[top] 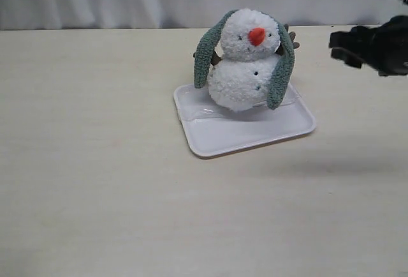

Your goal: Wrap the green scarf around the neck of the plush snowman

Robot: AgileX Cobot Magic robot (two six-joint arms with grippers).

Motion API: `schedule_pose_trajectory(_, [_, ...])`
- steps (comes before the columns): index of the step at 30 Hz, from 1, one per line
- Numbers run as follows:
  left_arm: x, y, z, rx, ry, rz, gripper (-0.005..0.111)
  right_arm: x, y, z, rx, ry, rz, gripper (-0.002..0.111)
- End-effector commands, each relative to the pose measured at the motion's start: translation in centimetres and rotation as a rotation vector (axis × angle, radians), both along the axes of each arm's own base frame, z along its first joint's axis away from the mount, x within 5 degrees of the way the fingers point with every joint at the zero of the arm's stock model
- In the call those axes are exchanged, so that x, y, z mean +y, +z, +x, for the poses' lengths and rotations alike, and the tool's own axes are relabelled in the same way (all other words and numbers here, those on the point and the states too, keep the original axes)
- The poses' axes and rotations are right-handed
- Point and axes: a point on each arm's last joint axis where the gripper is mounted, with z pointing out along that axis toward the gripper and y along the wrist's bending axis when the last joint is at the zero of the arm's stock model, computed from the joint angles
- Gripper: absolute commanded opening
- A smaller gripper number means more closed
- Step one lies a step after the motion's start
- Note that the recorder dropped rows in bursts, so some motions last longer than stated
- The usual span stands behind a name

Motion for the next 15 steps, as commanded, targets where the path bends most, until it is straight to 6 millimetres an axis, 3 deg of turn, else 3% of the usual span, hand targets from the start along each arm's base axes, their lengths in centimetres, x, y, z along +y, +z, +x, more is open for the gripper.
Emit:
schedule_pose_trajectory(1, [0.0, 0.0, 0.0, -0.009, -0.001, -0.003, 0.0, -0.1, 6.0, -4.3, -0.178, 0.054, -0.05, 0.031])
schedule_pose_trajectory(4, [0.0, 0.0, 0.0, -0.009, -0.001, -0.003, 0.0, 0.2, 8.4, -7.1, -0.24, 0.107, -0.071, 0.019])
schedule_pose_trajectory(5, [0.0, 0.0, 0.0, -0.009, -0.001, -0.003, 0.0, 0.3, 9.6, -9.1, -0.27, 0.137, -0.08, 0.012])
schedule_pose_trajectory(11, [0.1, 0.2, 0.1, -0.03, -0.004, 0.054, 0.0, 0.7, 12.3, -14.8, -0.35, 0.186, -0.058, 0.007])
schedule_pose_trajectory(12, [0.0, 0.7, 0.2, -0.084, -0.009, 0.015, 0.0, 0.7, 12.6, -15.6, -0.363, 0.193, -0.059, 0.007])
schedule_pose_trajectory(15, [-0.3, 2.4, 0.3, -0.257, 0.004, -0.365, 0.0, 0.8, 12.7, -17.2, -0.364, 0.218, -0.06, 0.007])
